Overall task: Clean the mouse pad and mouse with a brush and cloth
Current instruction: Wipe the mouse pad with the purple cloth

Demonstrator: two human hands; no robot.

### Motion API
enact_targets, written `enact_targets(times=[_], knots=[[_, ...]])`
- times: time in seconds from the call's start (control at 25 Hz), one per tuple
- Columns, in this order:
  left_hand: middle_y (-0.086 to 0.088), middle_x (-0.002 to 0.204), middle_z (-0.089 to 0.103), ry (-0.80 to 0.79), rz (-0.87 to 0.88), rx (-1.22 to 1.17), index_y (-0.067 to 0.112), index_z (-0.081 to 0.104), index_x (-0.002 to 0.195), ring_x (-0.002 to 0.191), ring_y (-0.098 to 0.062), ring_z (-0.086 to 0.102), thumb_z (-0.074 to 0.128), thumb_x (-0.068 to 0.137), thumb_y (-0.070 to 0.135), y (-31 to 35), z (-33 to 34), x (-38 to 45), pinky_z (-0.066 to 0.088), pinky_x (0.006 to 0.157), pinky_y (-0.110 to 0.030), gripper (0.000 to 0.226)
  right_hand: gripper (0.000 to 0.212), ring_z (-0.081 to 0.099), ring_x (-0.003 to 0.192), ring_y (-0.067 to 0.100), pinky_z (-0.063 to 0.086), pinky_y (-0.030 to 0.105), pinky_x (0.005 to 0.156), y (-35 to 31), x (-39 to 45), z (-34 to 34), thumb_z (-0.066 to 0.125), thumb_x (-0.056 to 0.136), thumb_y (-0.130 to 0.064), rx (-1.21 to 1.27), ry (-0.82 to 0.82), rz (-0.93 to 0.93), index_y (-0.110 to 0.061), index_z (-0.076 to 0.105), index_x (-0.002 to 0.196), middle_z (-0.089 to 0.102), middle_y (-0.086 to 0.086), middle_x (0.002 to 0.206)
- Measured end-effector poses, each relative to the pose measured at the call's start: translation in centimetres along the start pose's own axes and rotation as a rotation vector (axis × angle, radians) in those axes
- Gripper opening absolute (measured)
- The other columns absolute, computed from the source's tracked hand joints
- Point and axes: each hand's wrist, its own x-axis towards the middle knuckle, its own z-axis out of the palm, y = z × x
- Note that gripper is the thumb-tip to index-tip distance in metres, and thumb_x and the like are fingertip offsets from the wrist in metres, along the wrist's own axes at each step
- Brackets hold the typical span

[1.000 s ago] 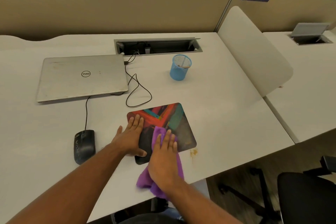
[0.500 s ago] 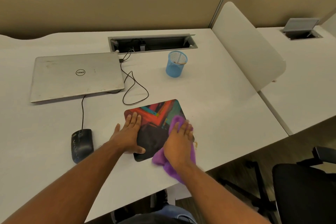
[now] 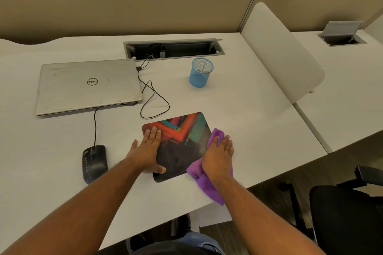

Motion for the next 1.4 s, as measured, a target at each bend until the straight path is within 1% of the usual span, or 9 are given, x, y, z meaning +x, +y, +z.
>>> enact_targets(times=[0.16,0.24,0.36,0.52,0.64,0.72,0.88,0.96,1.4], knots=[[-0.001,0.158,-0.036,-0.003,0.003,-0.002,0.019,-0.030,0.150,0.148,-0.022,-0.025,0.073,0.076,0.063,0.0,-0.2,-0.1,0.000,0.120,-0.054,0.135,0.109,-0.027,0.148,0.045,-0.016,0.054,0.119,0.2,-5.4,3.8,0.058,0.100,-0.035,-0.134,0.063,-0.267,-0.011,-0.036,0.149,-0.030,0.021,0.163],[-0.001,0.158,-0.036,-0.005,-0.001,-0.001,0.020,-0.031,0.150,0.148,-0.023,-0.025,0.073,0.076,0.063,0.0,-0.1,-0.1,0.000,0.120,-0.054,0.134,0.110,-0.029,0.147,0.044,-0.017,0.053,0.118,1.6,-5.7,4.4,0.056,0.101,-0.036,-0.208,0.040,-0.297,-0.012,-0.043,0.143,-0.038,0.018,0.158],[-0.001,0.158,-0.035,-0.008,-0.002,0.000,0.019,-0.031,0.151,0.148,-0.022,-0.025,0.073,0.076,0.064,0.0,-0.1,-0.1,0.000,0.120,-0.055,0.135,0.097,-0.016,0.155,0.039,-0.005,0.051,0.126,3.9,-3.4,2.9,0.052,0.103,-0.033,-0.214,0.083,-0.190,-0.015,-0.030,0.152,-0.029,0.015,0.164],[-0.001,0.158,-0.035,-0.023,-0.004,0.008,0.019,-0.031,0.151,0.148,-0.023,-0.024,0.073,0.076,0.064,0.2,-0.4,-0.3,0.000,0.120,-0.055,0.135,0.089,0.003,0.158,0.037,0.007,0.049,0.127,5.1,-0.7,1.0,0.057,0.101,-0.036,-0.122,0.074,-0.086,-0.017,-0.003,0.164,-0.002,0.011,0.172],[-0.001,0.158,-0.035,-0.019,-0.002,-0.003,0.019,-0.030,0.151,0.148,-0.023,-0.025,0.073,0.077,0.063,0.2,-0.5,-0.5,0.000,0.121,-0.054,0.134,0.078,0.034,0.150,0.038,0.034,0.049,0.121,4.7,-1.8,0.7,0.072,0.092,-0.028,-0.062,0.164,-0.097,-0.015,0.034,0.158,0.034,0.013,0.164],[-0.001,0.158,-0.036,-0.021,-0.005,-0.004,0.019,-0.030,0.151,0.148,-0.022,-0.025,0.073,0.077,0.063,0.2,-0.6,-0.5,-0.001,0.121,-0.054,0.134,0.077,0.046,0.141,0.040,0.044,0.051,0.114,4.6,-2.9,1.5,0.084,0.082,-0.026,-0.111,0.199,-0.173,-0.011,0.050,0.150,0.047,0.015,0.156],[-0.001,0.158,-0.036,-0.017,-0.003,-0.004,0.020,-0.031,0.150,0.148,-0.022,-0.025,0.073,0.077,0.062,0.0,-0.4,-0.4,0.000,0.121,-0.055,0.134,0.086,0.033,0.149,0.041,0.035,0.050,0.119,4.7,-2.0,1.4,0.074,0.091,-0.036,-0.262,0.085,-0.247,-0.012,0.027,0.160,0.027,0.015,0.167],[-0.001,0.158,-0.036,-0.018,0.004,-0.009,0.020,-0.032,0.150,0.148,-0.023,-0.025,0.073,0.076,0.062,0.0,-0.3,-0.3,0.000,0.121,-0.056,0.135,0.089,0.033,0.148,0.043,0.036,0.051,0.117,4.6,-1.7,1.2,0.072,0.092,-0.037,-0.298,0.064,-0.214,-0.009,0.022,0.160,0.026,0.017,0.166],[-0.002,0.158,-0.036,0.004,0.016,-0.003,0.019,-0.030,0.150,0.148,-0.024,-0.025,0.074,0.075,0.063,-0.1,-0.2,-0.2,0.000,0.119,-0.057,0.136,0.067,0.052,0.129,0.042,0.049,0.048,0.106,9.4,-2.7,0.7,0.069,0.092,-0.030,-0.386,0.091,0.036,0.003,0.044,0.144,0.046,0.026,0.147]])
